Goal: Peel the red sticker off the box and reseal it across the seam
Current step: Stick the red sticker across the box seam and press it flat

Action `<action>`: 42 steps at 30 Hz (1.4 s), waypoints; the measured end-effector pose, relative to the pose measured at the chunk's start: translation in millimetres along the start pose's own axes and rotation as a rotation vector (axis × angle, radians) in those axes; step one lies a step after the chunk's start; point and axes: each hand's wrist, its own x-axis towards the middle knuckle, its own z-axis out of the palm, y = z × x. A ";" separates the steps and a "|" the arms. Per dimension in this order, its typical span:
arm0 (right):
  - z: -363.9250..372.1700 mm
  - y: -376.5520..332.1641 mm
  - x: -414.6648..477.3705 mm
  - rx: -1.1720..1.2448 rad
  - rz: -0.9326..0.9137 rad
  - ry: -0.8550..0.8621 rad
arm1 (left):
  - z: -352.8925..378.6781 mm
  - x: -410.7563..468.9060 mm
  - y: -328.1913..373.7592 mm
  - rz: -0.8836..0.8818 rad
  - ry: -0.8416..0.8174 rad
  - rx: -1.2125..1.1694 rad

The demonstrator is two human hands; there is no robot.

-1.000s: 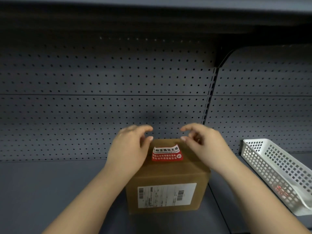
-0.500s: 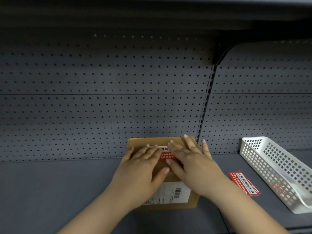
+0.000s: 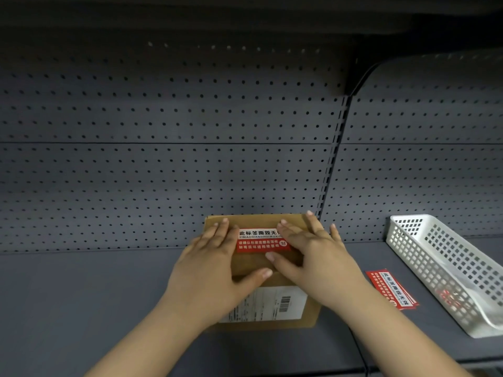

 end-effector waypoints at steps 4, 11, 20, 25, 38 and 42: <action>-4.2 1.8 0.2 -0.024 -0.046 0.088 | -0.5 2.6 -5.0 0.034 0.031 -0.006; -1.4 5.5 -5.9 0.007 -0.390 0.065 | 2.4 1.1 -5.2 0.371 0.006 0.100; 0.9 35.8 -1.2 0.287 -0.407 -0.028 | 3.0 5.8 -33.8 0.415 0.007 -0.091; 3.6 40.7 -7.1 0.426 -0.418 0.102 | 9.0 -2.3 -41.3 0.357 0.192 -0.290; -17.5 8.0 6.0 0.057 -0.338 -0.169 | -17.7 10.8 -28.4 0.285 -0.212 -0.039; -14.1 13.6 4.8 0.043 -0.309 -0.207 | -8.2 10.9 -32.9 0.264 -0.214 0.038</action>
